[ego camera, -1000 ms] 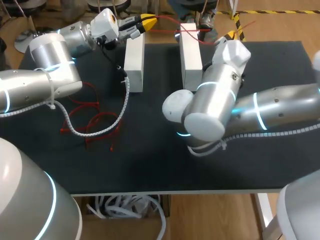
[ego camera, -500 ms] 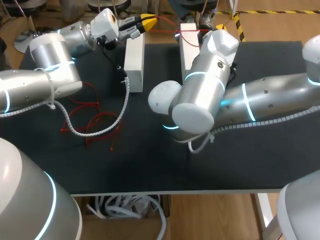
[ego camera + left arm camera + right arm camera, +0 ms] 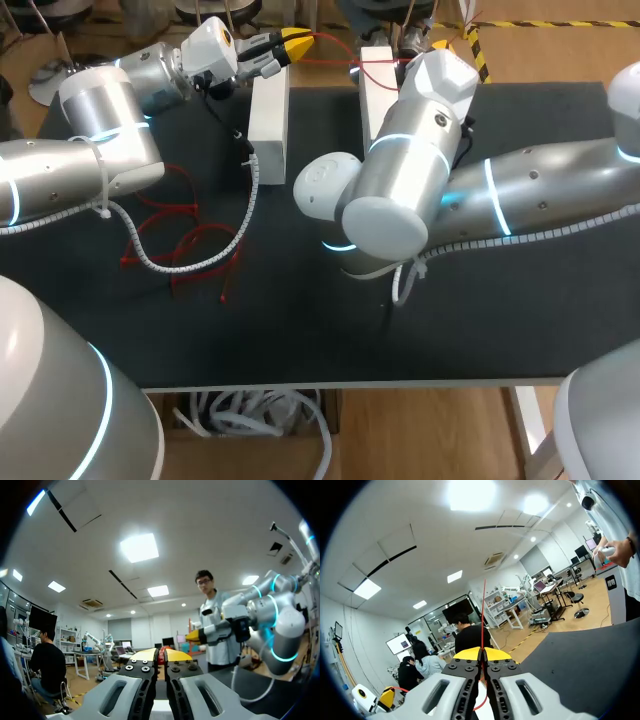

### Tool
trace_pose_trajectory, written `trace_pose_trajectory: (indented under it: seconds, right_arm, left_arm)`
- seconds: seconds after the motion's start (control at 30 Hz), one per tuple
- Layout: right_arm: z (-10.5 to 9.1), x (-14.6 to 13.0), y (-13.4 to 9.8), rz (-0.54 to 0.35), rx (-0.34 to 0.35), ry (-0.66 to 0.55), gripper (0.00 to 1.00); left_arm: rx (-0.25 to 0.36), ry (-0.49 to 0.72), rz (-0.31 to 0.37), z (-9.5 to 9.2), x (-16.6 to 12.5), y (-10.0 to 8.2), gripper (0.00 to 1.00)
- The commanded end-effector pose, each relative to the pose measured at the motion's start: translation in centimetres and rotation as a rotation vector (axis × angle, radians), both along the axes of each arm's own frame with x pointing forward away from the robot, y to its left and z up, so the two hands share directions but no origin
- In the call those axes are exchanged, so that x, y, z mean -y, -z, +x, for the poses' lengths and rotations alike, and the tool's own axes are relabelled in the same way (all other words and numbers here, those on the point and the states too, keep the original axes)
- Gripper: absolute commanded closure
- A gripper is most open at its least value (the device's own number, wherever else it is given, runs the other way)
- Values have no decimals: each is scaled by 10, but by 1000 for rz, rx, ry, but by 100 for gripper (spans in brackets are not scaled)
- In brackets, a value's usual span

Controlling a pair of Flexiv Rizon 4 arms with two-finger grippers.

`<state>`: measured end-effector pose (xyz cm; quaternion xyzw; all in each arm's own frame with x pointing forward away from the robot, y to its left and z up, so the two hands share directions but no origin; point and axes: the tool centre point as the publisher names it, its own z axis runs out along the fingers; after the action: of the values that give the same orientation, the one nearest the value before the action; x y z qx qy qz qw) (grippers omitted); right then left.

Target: Grab the tape and strap the tape.

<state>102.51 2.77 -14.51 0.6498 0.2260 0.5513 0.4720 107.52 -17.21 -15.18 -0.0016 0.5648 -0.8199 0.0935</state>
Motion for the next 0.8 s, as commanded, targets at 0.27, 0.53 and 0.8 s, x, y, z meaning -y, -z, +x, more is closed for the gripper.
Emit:
trace_pose_trajectory:
  seconds: [0.27, 0.53, 0.8]
  right_arm:
    - [0, 4, -4, 4, -8, -8, 100]
    - [0, 4, -4, 4, -8, -8, 100]
    - [0, 4, -4, 4, -8, -8, 100]
  left_arm:
    - [-164, 58, 516, -3, 9, -4, 100]
    - [-381, 7, 1101, -14, 24, -2, 100]
    - [-444, -55, 1571, -22, 29, 2, 100]
